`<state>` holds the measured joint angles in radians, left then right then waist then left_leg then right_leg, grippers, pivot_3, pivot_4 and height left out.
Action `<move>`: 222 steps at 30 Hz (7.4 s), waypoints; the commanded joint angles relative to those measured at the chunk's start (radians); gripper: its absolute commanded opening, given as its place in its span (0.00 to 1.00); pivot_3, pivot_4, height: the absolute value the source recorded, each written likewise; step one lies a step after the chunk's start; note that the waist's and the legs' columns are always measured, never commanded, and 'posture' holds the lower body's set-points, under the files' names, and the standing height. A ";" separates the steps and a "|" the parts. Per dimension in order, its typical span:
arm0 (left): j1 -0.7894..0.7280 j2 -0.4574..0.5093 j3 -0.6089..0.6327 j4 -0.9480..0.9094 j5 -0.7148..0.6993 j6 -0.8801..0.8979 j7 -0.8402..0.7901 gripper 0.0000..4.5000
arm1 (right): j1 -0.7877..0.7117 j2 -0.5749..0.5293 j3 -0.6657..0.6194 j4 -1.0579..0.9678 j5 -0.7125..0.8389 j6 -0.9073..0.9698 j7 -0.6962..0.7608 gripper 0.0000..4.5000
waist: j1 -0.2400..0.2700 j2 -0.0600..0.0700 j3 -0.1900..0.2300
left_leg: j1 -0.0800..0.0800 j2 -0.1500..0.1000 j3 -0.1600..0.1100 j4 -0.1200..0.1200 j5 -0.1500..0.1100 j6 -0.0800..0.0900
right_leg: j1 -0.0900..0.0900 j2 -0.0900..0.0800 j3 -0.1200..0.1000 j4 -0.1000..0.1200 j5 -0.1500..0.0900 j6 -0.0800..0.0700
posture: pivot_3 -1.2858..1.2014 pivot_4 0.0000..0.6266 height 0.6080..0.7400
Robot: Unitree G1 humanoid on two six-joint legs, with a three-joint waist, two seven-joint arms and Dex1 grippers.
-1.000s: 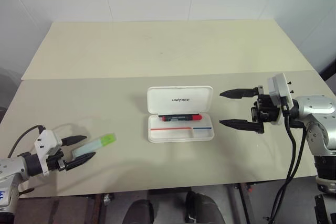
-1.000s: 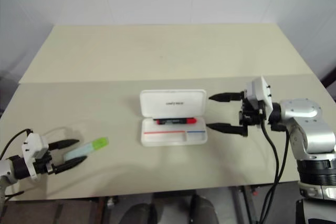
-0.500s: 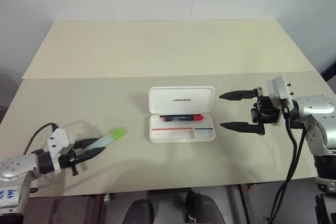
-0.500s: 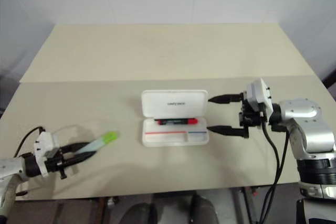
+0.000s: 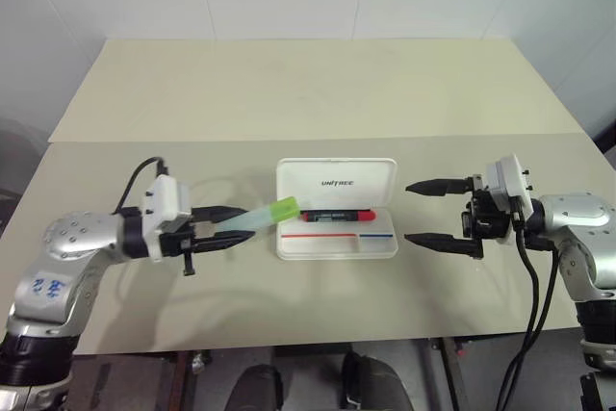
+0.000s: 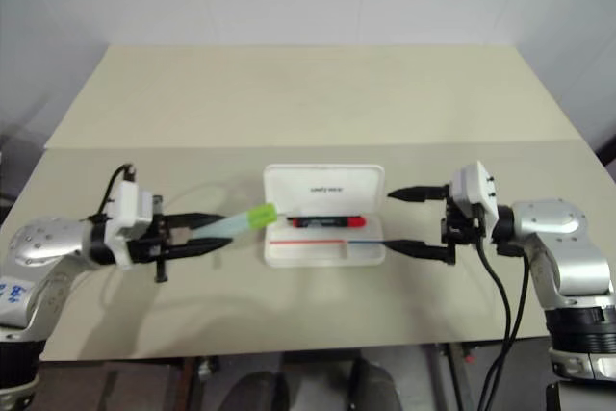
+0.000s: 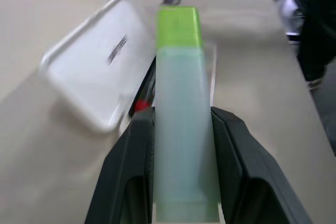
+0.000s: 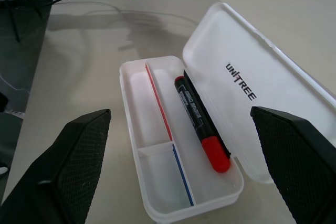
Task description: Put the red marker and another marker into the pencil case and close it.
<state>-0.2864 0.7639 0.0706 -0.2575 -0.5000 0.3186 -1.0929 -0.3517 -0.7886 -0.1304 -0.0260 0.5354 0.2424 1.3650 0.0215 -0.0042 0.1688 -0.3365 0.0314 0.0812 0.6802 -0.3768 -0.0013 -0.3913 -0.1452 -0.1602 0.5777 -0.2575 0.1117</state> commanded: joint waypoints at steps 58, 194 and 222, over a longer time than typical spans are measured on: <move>-0.053 -0.114 0.031 -0.017 0.011 0.024 0.019 0.99 | 0.029 0.243 -0.187 0.172 -0.252 -0.012 -0.961 1.00 | -0.001 0.000 0.000 | -0.001 0.001 0.000 0.001 0.000 0.000 | 0.001 0.001 0.001 -0.001 0.000 0.000 | 0.52 0.24 1.00; -0.133 -0.226 0.076 0.370 0.205 -0.282 0.289 0.00 | -0.025 -0.059 -0.037 0.099 -0.048 -0.160 0.071 1.00 | 0.005 0.004 0.002 | 0.001 0.002 -0.012 0.002 -0.001 -0.002 | 0.009 0.007 0.000 -0.008 0.000 0.001 | 0.52 0.24 1.00; -0.256 -0.193 -0.248 0.303 0.269 -0.273 -0.096 0.00 | -0.010 -0.047 -0.069 0.001 0.023 -0.051 -0.043 1.00 | 0.006 0.003 0.002 | 0.000 0.002 -0.012 0.003 -0.001 -0.002 | 0.011 0.007 0.000 -0.010 0.000 0.001 | 0.52 0.24 1.00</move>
<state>-0.5259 0.5696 -0.1572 0.0555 -0.2520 0.0565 -1.1826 -0.3545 -0.8141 -0.1495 0.0190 0.5174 0.1636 1.3360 0.0271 -0.0016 0.1710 -0.3363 0.0333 0.0690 0.6833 -0.3778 -0.0030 -0.3807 -0.1382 -0.1601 0.5680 -0.2571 0.1131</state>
